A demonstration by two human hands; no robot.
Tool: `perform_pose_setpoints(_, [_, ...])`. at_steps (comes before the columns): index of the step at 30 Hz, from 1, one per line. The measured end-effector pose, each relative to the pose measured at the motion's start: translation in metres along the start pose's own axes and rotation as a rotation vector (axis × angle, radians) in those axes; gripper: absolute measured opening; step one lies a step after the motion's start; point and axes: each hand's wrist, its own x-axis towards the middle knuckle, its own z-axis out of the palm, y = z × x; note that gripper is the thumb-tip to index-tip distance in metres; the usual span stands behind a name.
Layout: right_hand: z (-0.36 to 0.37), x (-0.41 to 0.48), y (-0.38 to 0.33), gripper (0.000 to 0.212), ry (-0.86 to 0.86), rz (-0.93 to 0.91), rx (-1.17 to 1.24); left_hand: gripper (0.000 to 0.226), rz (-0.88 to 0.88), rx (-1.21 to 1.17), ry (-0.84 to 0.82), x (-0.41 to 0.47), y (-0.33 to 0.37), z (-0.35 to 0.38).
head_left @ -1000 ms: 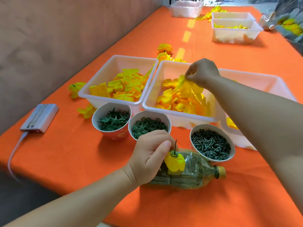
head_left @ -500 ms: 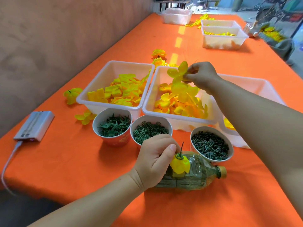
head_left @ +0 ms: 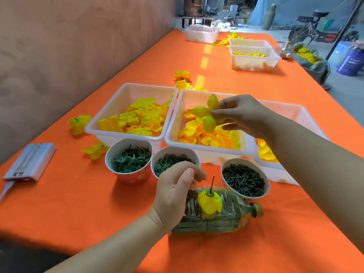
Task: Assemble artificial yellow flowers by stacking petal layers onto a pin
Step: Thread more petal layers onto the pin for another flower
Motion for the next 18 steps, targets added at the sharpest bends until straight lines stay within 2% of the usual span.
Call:
perform_pose_setpoints(4, [0.01, -0.024, -0.002, 0.008, -0.085, 0.055, -0.034, 0.047, -0.112, -0.155, 0.07, 0.003, 0.001, 0.0])
perform_pose_setpoints(6, [0.015, -0.033, -0.002, 0.015, -0.108, 0.088, -0.032, 0.046, -0.152, -0.174, 0.098, 0.005, 0.004, 0.0])
perform_pose_setpoints(10, [0.027, -0.047, -0.007, 0.015, -0.184, 0.156, 0.051, 0.046, -0.206, -0.176, 0.139, 0.013, 0.022, -0.002])
perform_pose_setpoints(16, [0.036, -0.054, -0.012, 0.018, -0.277, 0.167, 0.211, 0.05, -0.466, -0.202, 0.036, 0.041, 0.053, -0.012])
perform_pose_setpoints(18, [0.038, -0.054, -0.014, 0.015, -0.282, 0.166, 0.238, 0.034, -0.459, -0.204, 0.021, 0.048, 0.058, -0.014])
